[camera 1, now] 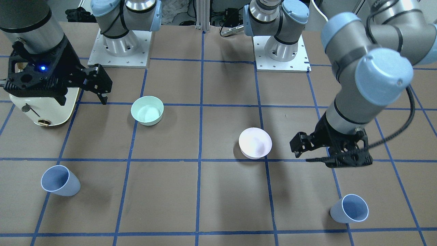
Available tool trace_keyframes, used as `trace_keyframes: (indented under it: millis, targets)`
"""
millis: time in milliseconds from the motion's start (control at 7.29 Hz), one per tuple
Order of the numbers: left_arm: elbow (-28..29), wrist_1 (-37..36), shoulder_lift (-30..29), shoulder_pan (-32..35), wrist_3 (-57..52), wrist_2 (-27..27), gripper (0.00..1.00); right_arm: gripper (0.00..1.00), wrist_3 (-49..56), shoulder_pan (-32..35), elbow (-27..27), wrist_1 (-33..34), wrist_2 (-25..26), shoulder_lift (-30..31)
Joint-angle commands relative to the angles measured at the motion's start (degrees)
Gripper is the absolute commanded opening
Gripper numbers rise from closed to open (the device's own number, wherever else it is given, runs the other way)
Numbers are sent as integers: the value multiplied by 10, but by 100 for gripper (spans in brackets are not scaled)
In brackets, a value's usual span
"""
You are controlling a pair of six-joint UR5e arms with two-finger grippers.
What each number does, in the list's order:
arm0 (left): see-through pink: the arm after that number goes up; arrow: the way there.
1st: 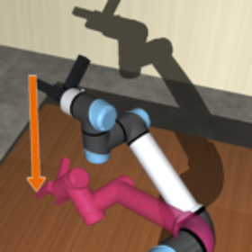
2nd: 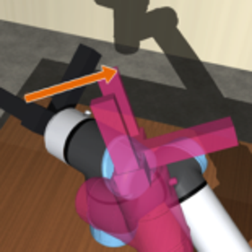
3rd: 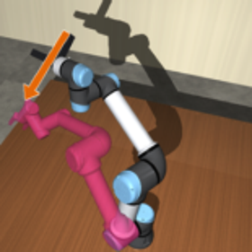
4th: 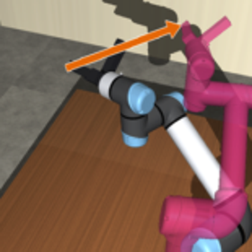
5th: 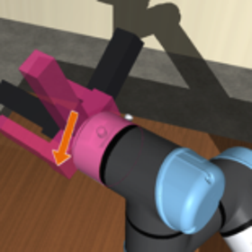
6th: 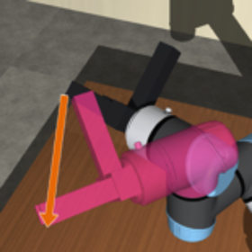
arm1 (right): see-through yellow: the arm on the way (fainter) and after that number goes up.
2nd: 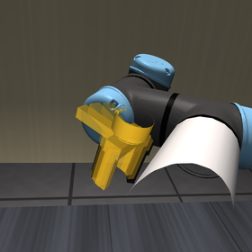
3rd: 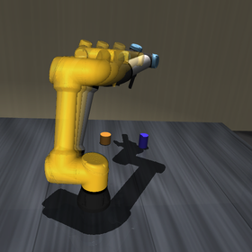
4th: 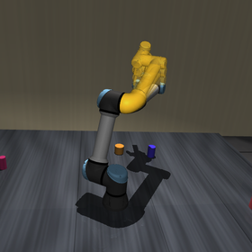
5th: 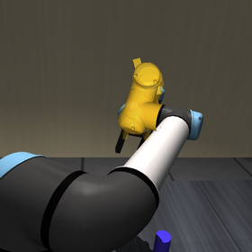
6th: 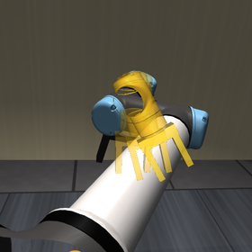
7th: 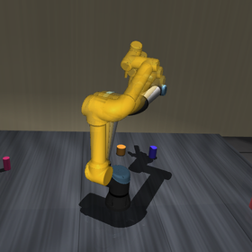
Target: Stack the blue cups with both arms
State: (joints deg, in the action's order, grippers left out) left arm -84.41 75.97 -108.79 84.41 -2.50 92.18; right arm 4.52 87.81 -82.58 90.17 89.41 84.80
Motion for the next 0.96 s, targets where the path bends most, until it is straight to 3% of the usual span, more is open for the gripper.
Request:
trace_keyframes:
  millis: [0, 137, 412, 824]
  targets:
    - [2, -67, -77, -43, -11, 10, 100, 100, 0, 0, -1, 1, 0, 0]
    - [3, -122, -104, -45, -16, 10, 88, 100, 0, 0, 1, 1, -2, 0]
    - [33, -153, -141, -48, -19, 11, 92, 100, 0, 2, 4, 1, -5, -2]
    - [95, -123, -169, -48, -25, 32, 92, 100, 0, 0, 5, 1, 0, 1]
